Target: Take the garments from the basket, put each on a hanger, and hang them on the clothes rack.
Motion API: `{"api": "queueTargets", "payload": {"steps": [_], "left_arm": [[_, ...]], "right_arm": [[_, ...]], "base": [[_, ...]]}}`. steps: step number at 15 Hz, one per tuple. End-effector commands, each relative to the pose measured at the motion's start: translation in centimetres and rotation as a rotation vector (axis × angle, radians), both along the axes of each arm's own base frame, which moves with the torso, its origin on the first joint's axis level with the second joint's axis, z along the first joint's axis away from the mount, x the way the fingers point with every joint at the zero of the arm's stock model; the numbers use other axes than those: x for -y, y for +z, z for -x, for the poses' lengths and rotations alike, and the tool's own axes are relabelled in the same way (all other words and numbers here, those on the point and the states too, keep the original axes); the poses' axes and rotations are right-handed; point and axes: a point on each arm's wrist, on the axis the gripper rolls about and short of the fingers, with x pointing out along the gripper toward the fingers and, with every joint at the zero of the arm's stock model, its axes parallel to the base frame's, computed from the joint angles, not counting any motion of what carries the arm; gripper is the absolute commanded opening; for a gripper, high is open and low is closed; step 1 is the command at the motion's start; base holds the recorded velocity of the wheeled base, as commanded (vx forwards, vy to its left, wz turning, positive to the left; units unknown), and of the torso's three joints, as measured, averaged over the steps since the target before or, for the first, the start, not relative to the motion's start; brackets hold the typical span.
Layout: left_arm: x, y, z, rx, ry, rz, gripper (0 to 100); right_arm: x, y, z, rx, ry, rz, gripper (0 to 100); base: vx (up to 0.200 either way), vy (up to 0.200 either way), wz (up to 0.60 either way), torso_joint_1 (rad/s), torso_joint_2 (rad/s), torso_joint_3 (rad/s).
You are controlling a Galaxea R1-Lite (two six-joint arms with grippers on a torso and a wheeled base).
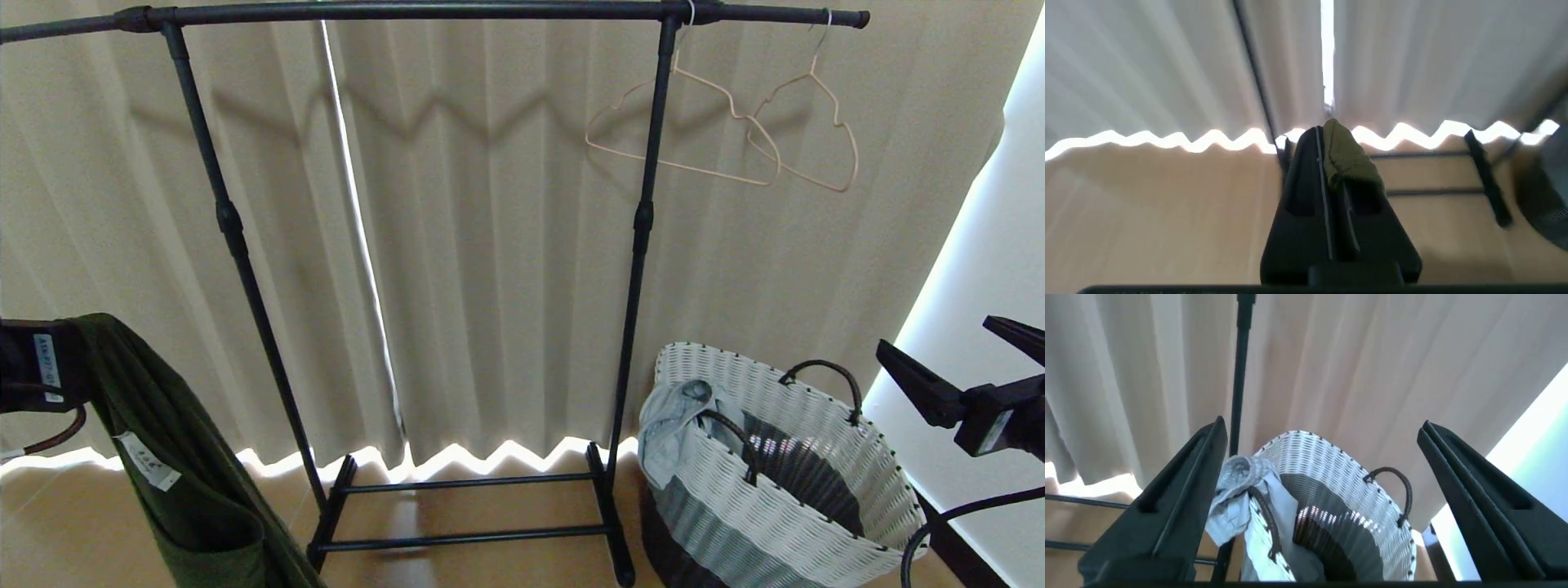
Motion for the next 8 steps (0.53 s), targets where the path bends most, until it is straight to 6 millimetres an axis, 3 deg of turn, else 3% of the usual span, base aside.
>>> {"api": "queueTargets", "payload": {"steps": [1,8], "left_arm": [[-0.3,0.9,0.5,0.038,0.011,-0.032,0],[0.0,-0.9,2.9,0.035,-0.032,0.037,0]], "right_arm": [[0.0,-0.5,0.5,0.0,0.005,-0.004,100],[0.2,-2.6,3.8,-0.027,0.02,-0.011,100]], "base": [[0.0,0.0,0.0,0.0,0.0,0.0],[0.0,0.0,0.0,0.0,0.0,0.0]]}}
